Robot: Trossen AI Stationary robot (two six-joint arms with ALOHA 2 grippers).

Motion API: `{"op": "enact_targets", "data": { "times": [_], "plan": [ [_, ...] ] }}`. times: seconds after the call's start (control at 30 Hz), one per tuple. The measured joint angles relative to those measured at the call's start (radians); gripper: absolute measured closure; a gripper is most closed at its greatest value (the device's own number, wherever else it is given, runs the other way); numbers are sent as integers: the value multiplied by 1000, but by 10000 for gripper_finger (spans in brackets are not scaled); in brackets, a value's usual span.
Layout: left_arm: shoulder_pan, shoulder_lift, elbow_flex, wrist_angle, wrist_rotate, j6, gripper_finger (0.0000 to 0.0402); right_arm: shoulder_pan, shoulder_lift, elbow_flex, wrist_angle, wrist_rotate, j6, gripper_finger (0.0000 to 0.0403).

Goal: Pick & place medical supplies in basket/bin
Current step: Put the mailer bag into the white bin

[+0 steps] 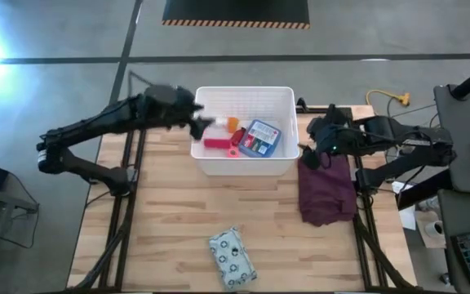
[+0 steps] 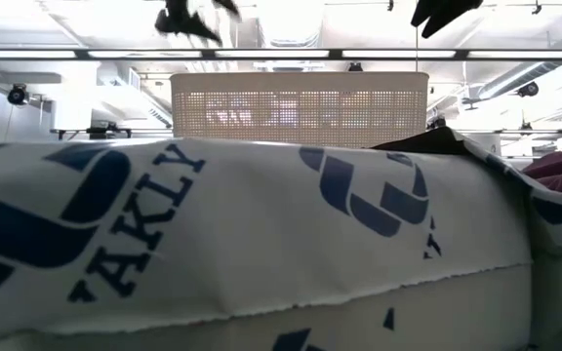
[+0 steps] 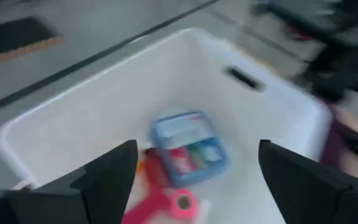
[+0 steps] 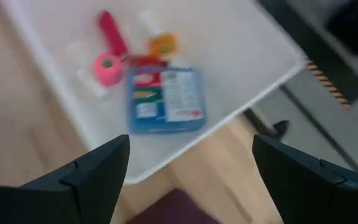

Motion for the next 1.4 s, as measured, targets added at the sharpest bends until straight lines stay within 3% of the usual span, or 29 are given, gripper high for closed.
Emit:
{"op": "enact_targets", "data": {
  "times": [0.13,0.23,0.33,0.5,0.63,0.73,0.8,1.03,1.2,1.4],
  "plan": [
    [-205,-69,-3,-138,20,-82,87,40,45,-10,11,-123,-43,74],
    [-405,-87,-27,-270,-14,-331,96,50,95,-23,19,-326,17,74],
    [-643,-87,-103,-265,-70,-589,107,69,142,-56,68,-509,88,74],
    [-946,-40,-306,-117,-164,-1107,132,117,233,-157,228,-722,115,74],
    [-1094,44,-502,286,-296,-1441,150,136,305,-277,492,-879,172,74],
    [-1136,143,-590,648,-426,-1508,155,148,349,-374,683,-967,239,74],
    [-1137,226,-592,741,-430,-1534,155,150,374,-436,812,-1013,288,74],
    [-1129,510,-342,514,-228,-1646,155,154,481,-585,1269,-1064,508,74],
    [-1124,613,-192,346,-220,-1733,155,182,574,-592,1414,-1064,575,74],
    [-1067,672,-164,303,-224,-1742,155,221,696,-527,1527,-1068,595,74]
  ]
}}
